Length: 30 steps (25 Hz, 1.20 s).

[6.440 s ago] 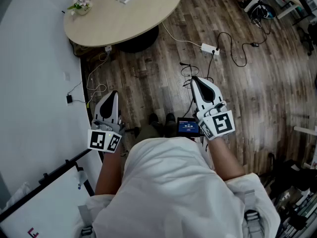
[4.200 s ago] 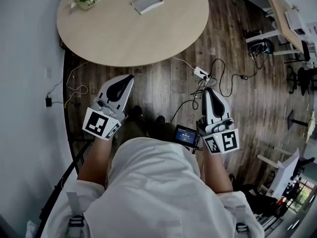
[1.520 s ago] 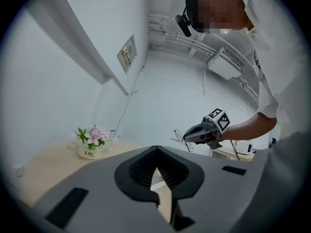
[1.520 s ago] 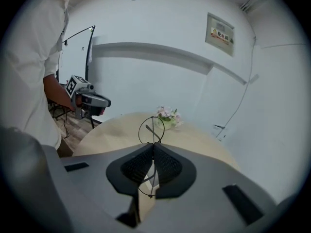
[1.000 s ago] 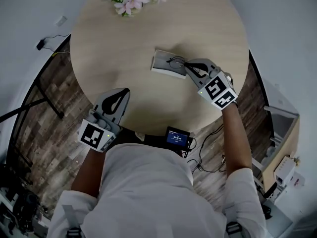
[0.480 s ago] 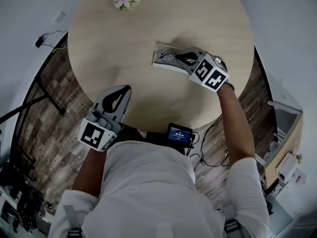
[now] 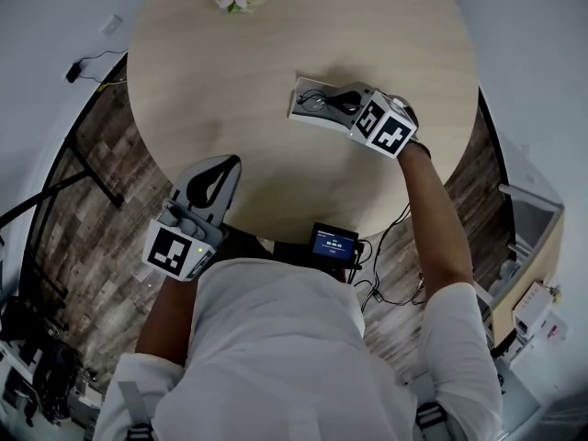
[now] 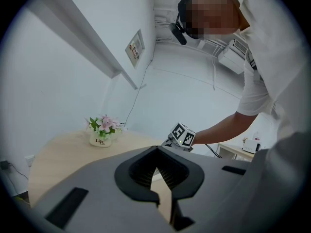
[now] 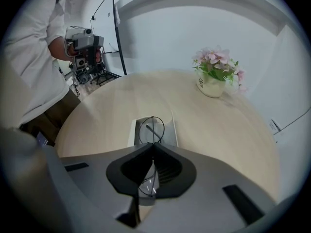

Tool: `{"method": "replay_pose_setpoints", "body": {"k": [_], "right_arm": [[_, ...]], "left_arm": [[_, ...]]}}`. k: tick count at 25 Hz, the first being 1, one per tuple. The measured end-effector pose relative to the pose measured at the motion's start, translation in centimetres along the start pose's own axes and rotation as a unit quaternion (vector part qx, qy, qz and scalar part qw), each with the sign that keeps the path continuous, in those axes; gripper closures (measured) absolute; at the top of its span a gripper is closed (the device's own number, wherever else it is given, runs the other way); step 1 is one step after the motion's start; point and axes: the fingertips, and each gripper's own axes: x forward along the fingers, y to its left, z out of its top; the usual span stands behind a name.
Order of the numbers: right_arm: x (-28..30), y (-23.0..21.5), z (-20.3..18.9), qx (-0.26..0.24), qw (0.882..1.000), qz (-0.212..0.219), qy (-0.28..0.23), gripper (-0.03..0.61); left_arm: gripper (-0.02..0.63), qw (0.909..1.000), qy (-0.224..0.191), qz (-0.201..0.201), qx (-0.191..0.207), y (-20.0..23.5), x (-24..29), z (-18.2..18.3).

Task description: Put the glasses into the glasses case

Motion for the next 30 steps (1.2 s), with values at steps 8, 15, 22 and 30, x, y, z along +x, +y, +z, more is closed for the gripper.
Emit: {"method": "replay_pose_setpoints", "body": {"k": [8,15,22,30], "right_arm": [[0.1,-0.4,-0.5,0.003,1.0,-0.013,0.018,0.551],[0.1,0.4,-0.2,-0.017,0.999,-0.021,0.022,0.551],[0.9,0.9,0.0,-0.031,0.998,-0.027,0.044,0.551],[2.0,1.7,-0.6,-0.013,0.999,-0.01,0.05,0.551]], "left_arm": [[0.6,1.0,0.003,-0.001,-0.004,0.2,0.0,-0.1],[0.6,1.0,0.002,-0.002,-0.006,0.3,0.1,-0.2],[0.6,0.9999,0.002,-0.002,-0.013,0.5,-0.1,-0.5],[0.6,0.9998,0.002,0.003,-0.017,0.6,-0.5,-0.8]]}}
